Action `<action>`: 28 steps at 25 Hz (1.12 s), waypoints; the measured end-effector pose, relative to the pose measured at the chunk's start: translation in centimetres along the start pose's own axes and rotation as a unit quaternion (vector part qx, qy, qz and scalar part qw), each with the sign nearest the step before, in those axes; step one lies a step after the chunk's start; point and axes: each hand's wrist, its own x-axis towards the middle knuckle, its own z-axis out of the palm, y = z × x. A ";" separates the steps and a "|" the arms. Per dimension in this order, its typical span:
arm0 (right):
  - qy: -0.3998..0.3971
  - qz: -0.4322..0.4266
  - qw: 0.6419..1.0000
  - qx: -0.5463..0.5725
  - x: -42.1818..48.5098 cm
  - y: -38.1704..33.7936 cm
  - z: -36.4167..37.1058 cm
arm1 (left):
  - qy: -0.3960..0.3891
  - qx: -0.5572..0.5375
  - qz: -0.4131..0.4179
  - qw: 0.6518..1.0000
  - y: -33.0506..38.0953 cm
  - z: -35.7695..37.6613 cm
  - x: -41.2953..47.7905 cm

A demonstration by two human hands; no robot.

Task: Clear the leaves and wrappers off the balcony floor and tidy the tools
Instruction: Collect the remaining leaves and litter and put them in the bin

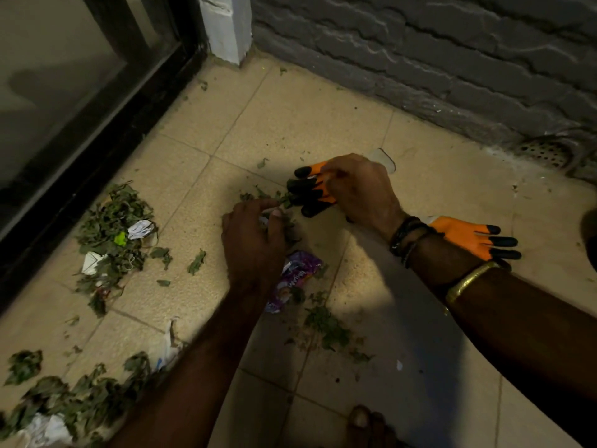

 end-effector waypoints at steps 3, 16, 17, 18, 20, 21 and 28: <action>-0.094 0.099 0.971 -0.198 1.2 1.3 0.4 | 0.004 -0.011 -0.012 1.000 -0.3 -0.3 -0.1; 0.134 0.177 0.965 -0.137 -2.0 2.6 -4.6 | 0.021 0.061 0.007 0.998 -3.0 -0.6 0.2; 0.111 0.107 0.982 -0.108 -2.4 1.8 -3.4 | 0.009 0.092 -0.007 0.996 -3.9 -0.4 0.5; 0.071 0.030 0.994 -0.075 -2.8 0.6 -2.0 | -0.017 0.120 -0.021 0.992 -4.6 -0.2 0.5; -0.041 -0.050 0.998 -0.022 -2.7 -0.8 0.8 | -0.100 0.154 0.013 0.983 -5.4 0.3 -0.1; -0.082 -0.033 0.996 -0.008 -1.6 -0.9 1.9 | -0.135 0.149 0.059 0.978 -5.6 0.5 -0.8; -0.176 -0.031 0.979 0.097 1.4 -2.4 5.9 | -0.097 0.085 0.046 0.991 -6.5 -0.4 2.4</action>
